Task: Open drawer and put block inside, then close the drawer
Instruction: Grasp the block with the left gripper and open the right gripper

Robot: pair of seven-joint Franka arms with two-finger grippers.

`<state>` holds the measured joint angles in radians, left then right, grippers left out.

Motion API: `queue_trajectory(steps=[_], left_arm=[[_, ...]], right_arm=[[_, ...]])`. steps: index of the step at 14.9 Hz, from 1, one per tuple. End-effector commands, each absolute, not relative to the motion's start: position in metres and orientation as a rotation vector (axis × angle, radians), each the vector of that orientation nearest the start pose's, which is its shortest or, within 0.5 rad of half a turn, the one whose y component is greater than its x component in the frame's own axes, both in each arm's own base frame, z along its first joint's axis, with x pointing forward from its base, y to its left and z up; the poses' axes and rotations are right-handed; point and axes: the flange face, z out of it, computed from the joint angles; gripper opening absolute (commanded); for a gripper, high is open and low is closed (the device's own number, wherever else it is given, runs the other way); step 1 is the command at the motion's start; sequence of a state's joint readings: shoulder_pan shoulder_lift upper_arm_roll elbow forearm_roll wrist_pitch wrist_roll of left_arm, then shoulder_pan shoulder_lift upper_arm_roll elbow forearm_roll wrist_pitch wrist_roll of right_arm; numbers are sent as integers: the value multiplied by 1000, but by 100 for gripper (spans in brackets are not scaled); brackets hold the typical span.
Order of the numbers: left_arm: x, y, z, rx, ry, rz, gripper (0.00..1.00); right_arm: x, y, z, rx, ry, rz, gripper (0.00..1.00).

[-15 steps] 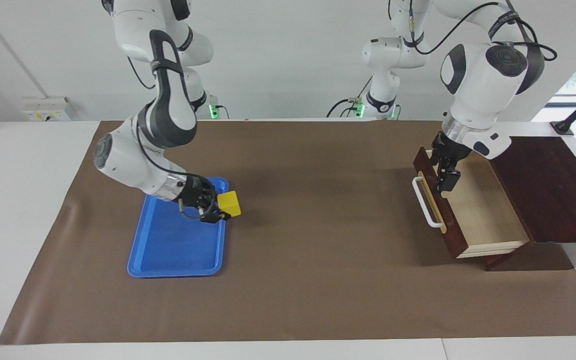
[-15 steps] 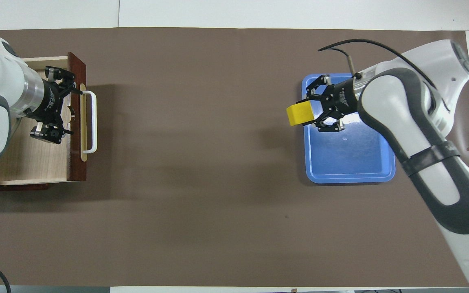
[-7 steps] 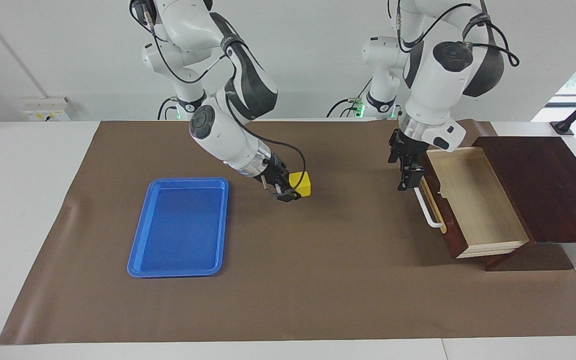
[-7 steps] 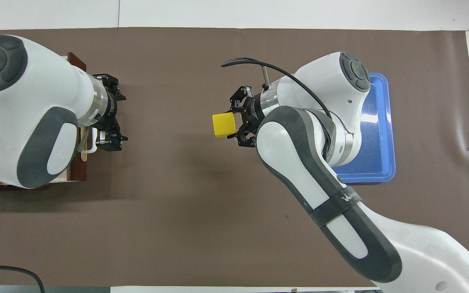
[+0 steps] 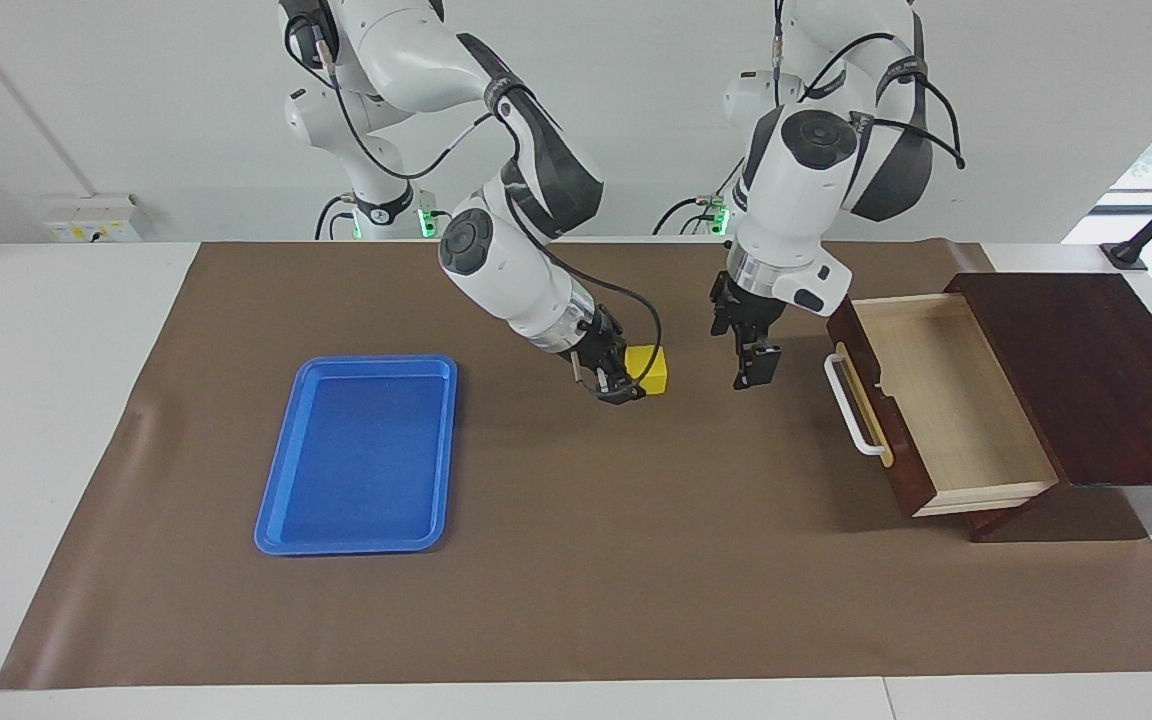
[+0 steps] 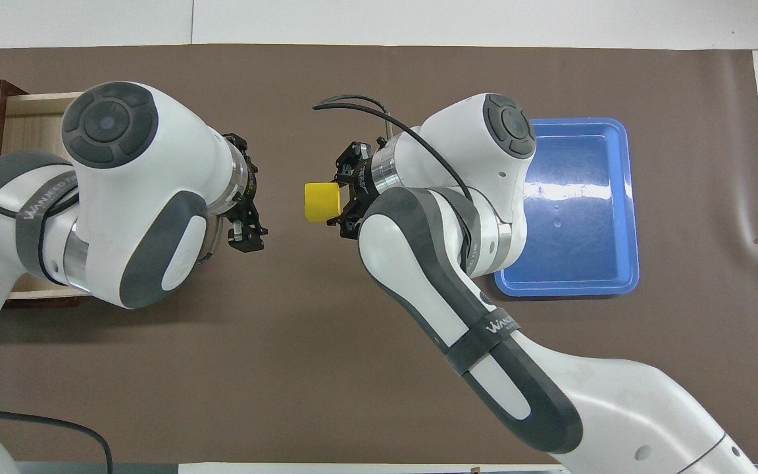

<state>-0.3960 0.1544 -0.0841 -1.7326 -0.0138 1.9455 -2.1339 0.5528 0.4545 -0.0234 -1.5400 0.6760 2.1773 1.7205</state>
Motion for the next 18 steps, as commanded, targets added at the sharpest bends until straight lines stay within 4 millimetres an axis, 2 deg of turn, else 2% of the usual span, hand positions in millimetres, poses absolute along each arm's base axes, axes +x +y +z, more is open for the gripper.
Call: queue_trajectory(steps=[1, 3, 5, 9, 11, 13, 18], left_arm=[[539, -313, 482, 2071, 2256, -42, 100], [539, -316, 485, 2047, 2266, -49, 100], [539, -324, 473, 2050, 2284, -66, 100], [553, -332, 472, 2038, 2275, -67, 100], [555, -336, 459, 2056, 2286, -69, 100], [558, -354, 446, 2092, 2273, -63, 100], [558, -353, 448, 2081, 2326, -67, 100]], right_arm=[[602, 390, 409, -1898, 1874, 583, 0], [600, 398, 406, -1888, 1867, 570, 0], [599, 399, 405, -1886, 1867, 573, 0], [598, 401, 405, -1887, 1864, 571, 0], [599, 400, 405, -1885, 1865, 570, 0], [599, 401, 405, -1888, 1863, 569, 0], [598, 401, 406, -1896, 1861, 560, 0]])
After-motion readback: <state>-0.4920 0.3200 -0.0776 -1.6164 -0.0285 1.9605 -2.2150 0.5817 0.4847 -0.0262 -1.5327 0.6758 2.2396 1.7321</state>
